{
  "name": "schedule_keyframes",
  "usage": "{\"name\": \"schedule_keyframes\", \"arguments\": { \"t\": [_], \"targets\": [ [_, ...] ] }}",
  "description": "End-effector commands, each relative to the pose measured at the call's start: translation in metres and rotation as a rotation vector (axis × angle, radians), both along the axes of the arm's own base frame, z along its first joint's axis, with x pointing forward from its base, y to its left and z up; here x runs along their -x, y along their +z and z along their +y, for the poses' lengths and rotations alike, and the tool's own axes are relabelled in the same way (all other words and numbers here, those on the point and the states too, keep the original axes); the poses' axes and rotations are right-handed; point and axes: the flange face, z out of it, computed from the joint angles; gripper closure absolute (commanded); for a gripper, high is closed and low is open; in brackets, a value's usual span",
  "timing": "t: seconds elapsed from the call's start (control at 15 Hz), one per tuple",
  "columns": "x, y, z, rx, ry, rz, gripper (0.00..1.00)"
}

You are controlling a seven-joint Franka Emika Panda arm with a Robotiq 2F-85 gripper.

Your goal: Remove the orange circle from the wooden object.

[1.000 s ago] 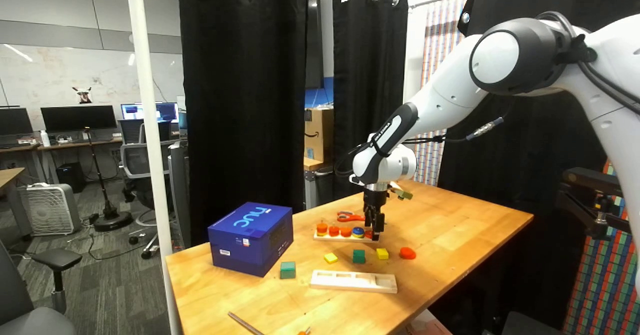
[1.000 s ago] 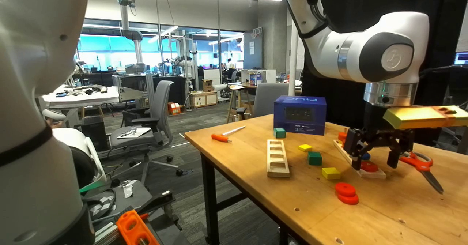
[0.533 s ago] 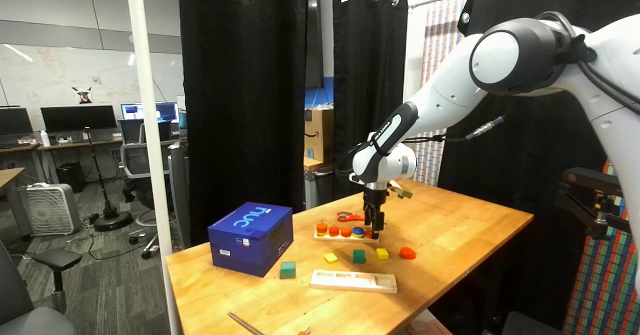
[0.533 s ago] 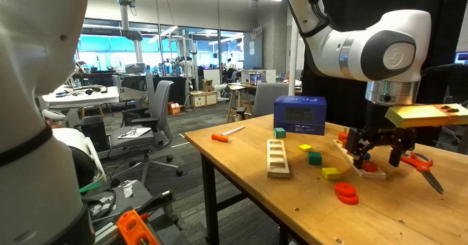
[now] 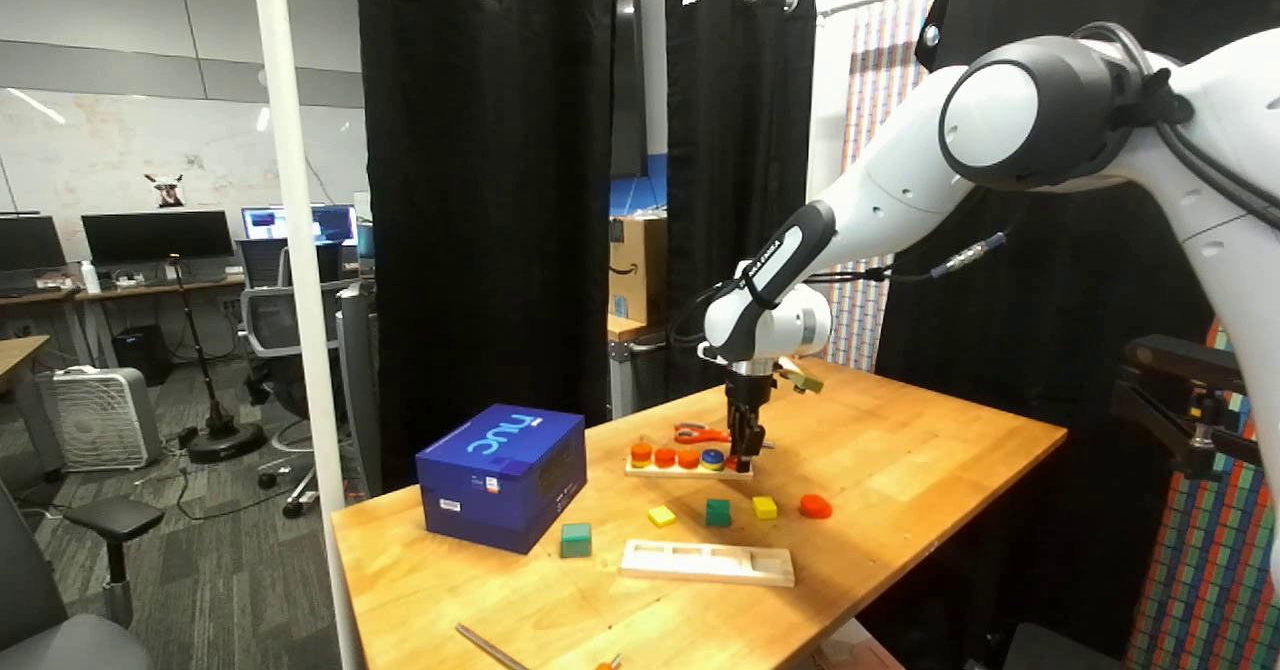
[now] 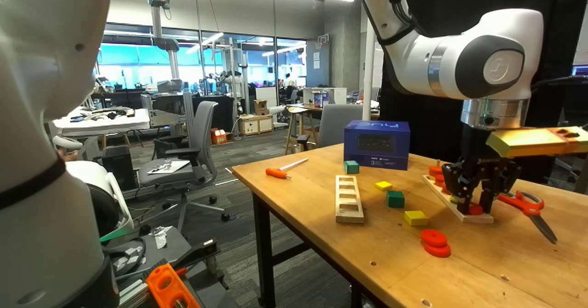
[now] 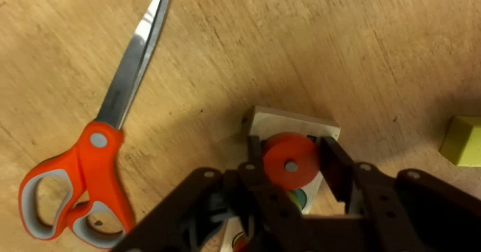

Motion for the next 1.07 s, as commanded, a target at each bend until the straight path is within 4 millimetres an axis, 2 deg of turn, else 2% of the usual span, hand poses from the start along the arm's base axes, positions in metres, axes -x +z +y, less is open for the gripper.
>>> {"name": "schedule_keyframes", "arguments": {
  "t": [0.0, 0.73, 1.0],
  "targets": [
    [-0.005, 0.005, -0.005, -0.014, 0.002, -0.013, 0.76],
    [0.003, 0.031, -0.006, 0.012, -0.008, -0.034, 0.74],
    [0.017, 0.042, -0.015, 0.026, -0.039, -0.042, 0.75]
  ]
}}
